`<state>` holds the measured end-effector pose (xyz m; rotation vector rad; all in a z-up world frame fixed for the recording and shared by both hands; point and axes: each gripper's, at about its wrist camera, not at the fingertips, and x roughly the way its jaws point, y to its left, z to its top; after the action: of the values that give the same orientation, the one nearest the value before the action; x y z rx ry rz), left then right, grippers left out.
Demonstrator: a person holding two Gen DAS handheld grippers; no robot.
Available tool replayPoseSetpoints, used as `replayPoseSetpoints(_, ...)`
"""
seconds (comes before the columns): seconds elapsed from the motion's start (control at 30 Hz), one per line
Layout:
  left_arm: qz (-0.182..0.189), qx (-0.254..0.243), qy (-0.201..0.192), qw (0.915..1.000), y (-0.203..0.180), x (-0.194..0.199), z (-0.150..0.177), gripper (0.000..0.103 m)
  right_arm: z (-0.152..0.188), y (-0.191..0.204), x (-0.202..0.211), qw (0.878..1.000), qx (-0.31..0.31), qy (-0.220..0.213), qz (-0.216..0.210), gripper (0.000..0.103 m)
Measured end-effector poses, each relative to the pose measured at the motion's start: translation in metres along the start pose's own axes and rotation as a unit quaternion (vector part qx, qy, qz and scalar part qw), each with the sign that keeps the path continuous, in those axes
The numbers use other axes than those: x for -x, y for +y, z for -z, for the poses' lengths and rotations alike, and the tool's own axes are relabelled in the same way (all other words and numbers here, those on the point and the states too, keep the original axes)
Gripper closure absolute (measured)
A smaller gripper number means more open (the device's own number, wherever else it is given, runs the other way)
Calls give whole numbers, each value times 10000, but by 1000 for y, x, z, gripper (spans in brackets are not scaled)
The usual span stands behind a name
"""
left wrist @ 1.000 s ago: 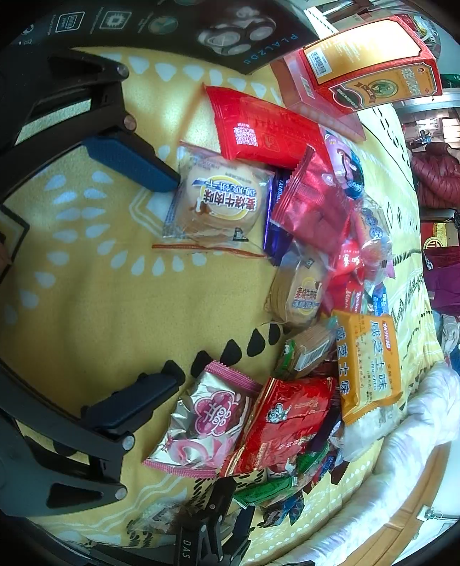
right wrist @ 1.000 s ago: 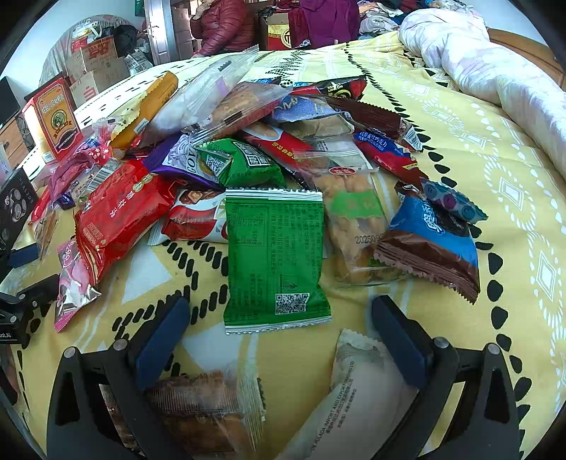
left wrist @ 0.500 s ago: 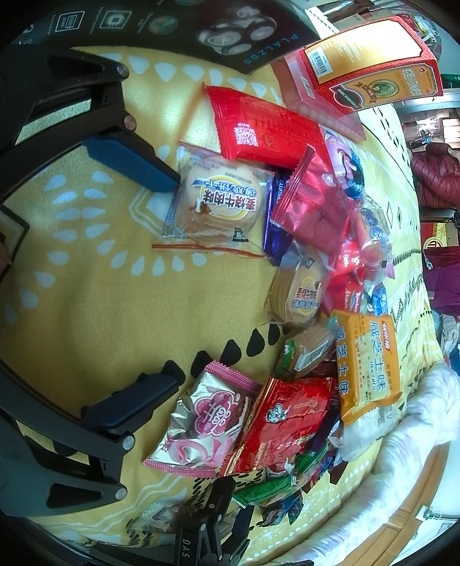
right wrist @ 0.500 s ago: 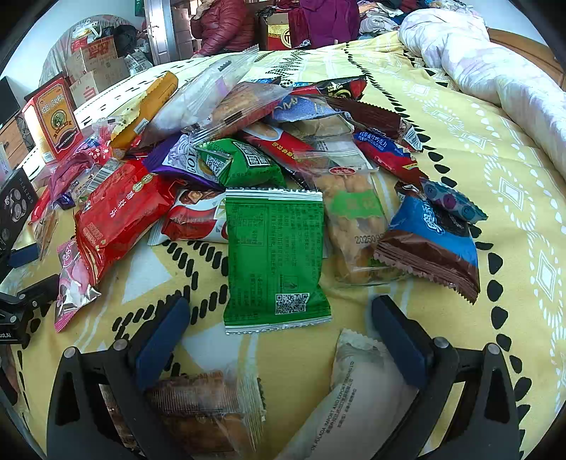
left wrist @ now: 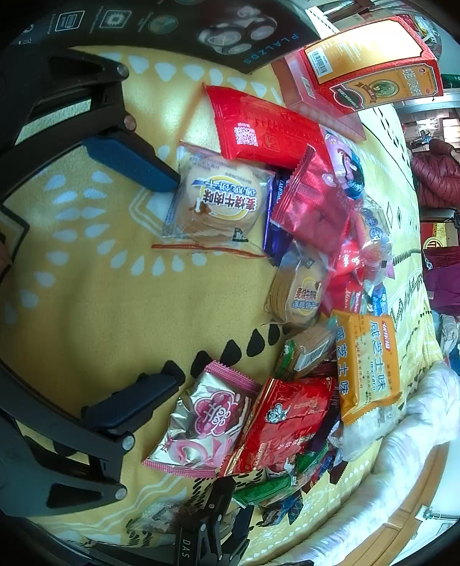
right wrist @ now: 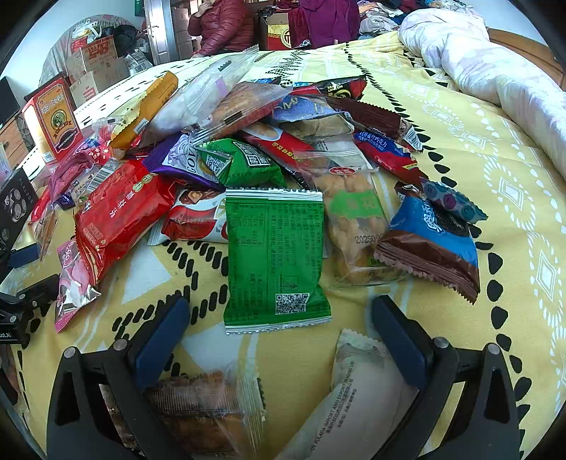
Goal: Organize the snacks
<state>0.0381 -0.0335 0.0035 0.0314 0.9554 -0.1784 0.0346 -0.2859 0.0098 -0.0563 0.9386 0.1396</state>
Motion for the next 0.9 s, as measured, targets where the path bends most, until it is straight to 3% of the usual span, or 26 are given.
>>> replayPoseSetpoints(0.5,96,-27,176,9998,-2,8,-4,2,0,0,0,10000,2,-6,-16,0)
replayPoseSetpoints(0.6,504,-126,3,9986,-14,30,-5,3,-1,2,1,10000,3,-9,-19,0)
replayPoseSetpoints(0.7,977,-576,-81,9935,-39,40,-15,2,0,2,2,10000,2,-10,-20,0)
replayPoseSetpoints(0.83,1379,-723,287,9874,-60,14,-39,2,1,1,1,10000,3,-10,-20,0)
replayPoseSetpoints(0.9,1203,-752,560,9883,-63,-12,-44,3,1,1,1,10000,2,-10,-23,0)
